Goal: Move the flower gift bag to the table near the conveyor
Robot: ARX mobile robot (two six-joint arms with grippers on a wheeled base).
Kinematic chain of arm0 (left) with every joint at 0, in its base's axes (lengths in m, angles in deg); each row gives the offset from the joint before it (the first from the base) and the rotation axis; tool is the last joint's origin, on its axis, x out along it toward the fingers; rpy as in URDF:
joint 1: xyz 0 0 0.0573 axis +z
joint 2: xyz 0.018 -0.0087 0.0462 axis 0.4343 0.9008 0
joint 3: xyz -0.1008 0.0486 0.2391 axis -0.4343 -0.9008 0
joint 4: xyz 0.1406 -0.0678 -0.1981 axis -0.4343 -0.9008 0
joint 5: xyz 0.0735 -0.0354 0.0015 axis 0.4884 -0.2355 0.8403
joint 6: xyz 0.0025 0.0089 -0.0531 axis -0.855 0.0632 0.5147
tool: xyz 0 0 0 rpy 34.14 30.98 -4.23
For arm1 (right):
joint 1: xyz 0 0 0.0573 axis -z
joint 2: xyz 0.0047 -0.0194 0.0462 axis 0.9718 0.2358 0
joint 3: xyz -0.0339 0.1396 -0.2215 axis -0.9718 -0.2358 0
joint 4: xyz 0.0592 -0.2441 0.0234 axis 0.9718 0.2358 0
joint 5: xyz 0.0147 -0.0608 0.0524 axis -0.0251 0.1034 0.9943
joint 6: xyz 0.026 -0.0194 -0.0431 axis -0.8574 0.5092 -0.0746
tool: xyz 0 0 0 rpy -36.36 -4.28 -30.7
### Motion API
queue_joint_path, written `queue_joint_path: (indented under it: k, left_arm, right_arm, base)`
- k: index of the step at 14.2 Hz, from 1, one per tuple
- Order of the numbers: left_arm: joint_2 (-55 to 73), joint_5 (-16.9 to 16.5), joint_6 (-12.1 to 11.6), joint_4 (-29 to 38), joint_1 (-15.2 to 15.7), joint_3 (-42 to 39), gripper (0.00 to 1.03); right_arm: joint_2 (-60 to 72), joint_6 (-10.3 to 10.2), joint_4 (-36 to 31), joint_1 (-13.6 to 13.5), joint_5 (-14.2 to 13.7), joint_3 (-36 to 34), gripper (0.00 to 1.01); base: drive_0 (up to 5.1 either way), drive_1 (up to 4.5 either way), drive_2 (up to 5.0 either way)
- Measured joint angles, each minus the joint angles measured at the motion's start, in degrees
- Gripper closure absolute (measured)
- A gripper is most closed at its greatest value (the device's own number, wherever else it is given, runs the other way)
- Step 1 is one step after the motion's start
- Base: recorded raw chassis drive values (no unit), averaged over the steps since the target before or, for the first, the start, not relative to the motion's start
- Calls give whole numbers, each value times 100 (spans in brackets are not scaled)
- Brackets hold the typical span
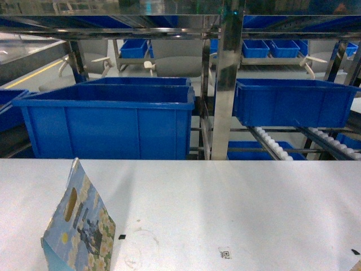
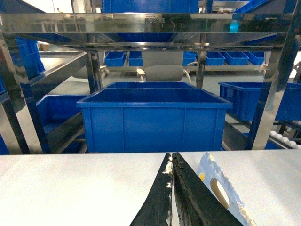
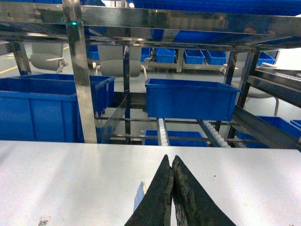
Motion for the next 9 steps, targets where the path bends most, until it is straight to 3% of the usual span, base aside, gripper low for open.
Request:
queue_joint_path:
  k: [2, 9]
  left_arm:
    - [0, 0, 0, 0, 0, 0, 96]
    - [0, 0, 0, 0, 0, 0, 6]
  right_arm:
    - [0, 4, 0, 0, 0, 0, 96]
    - [0, 2, 0, 0, 0, 0, 4]
  base:
    - [0, 0, 0]
    - [0, 0, 0]
